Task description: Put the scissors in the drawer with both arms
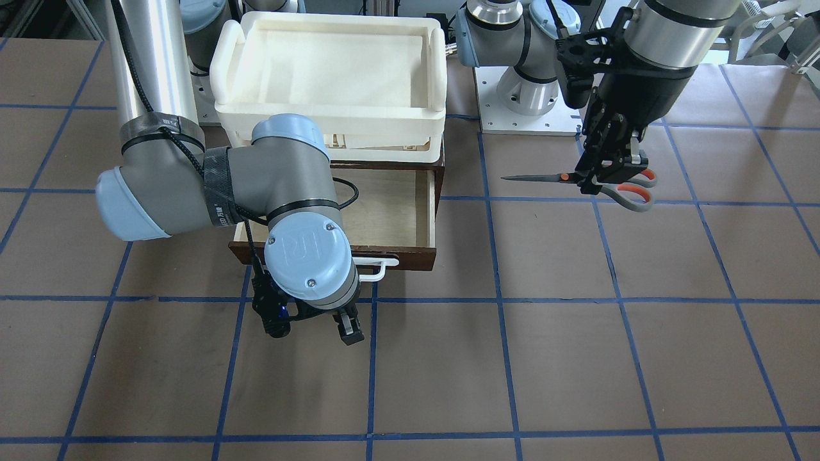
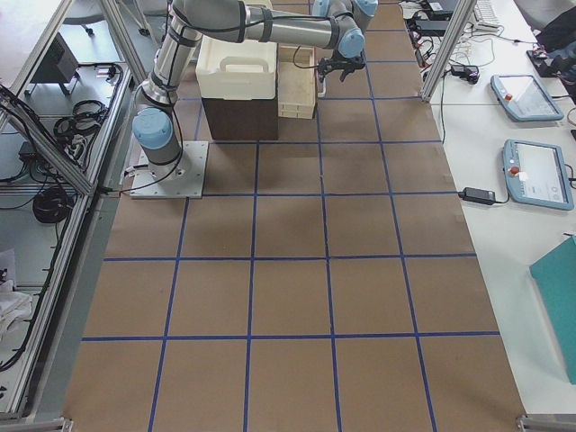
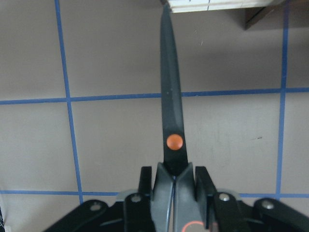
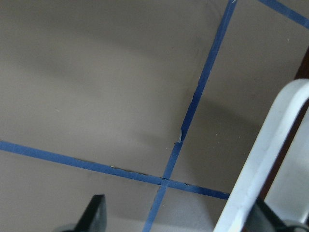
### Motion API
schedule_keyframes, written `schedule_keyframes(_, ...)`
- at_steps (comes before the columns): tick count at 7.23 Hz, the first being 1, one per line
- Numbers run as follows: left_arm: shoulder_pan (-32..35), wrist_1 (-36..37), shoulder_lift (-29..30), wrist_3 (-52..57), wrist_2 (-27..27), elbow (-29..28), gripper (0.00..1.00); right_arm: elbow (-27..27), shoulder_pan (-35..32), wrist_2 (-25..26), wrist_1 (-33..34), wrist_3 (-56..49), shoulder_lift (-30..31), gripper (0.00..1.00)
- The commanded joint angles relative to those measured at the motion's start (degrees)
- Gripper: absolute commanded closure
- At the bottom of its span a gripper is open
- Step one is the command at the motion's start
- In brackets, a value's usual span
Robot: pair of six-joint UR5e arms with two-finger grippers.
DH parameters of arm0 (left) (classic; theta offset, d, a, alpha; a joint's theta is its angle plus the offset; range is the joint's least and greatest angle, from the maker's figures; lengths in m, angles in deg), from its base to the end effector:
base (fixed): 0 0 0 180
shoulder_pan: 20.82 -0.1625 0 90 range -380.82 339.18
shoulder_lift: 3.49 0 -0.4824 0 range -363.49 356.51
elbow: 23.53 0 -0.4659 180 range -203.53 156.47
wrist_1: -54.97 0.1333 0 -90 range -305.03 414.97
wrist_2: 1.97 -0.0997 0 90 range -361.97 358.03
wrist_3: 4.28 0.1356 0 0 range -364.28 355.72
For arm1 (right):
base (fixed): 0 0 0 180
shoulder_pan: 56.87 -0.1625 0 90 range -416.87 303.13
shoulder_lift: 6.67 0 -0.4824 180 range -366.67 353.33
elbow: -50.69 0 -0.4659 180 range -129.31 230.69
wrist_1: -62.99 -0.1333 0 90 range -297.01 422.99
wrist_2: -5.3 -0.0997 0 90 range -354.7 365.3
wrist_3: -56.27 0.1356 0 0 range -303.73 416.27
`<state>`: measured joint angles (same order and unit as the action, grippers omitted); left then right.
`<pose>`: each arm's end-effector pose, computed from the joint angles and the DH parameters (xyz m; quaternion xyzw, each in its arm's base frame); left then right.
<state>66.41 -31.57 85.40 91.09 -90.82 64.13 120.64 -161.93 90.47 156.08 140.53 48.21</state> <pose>-0.1083 -0.5769 0.5503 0.7220 0.6892 -0.0470 0.0390 0.3468 -0.7319 0.2831 -0.5679 -0.8154 -0.0994 0.0523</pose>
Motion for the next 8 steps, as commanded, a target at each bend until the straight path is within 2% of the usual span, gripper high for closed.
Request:
schedule_keyframes(1, 2.33, -2.22, -1.95, -1.84, -1.07, -0.04, 0.9, -2.17, 0.2, 0.0, 0.16, -0.94, -1.43, 0.0)
schedule_keyframes(2, 1.73, -5.54, -2.74, -1.24, -1.41, 0.23, 0.9, -2.44, 0.21, 0.0, 0.24, -1.02, -1.62, 0.0)
schedule_keyframes(8, 1.1, -5.92, -2.75, -1.42, -1.5, 0.14, 0.88, -2.62, 0.82, 0.0, 2.79, -3.22, -2.32, 0.0)
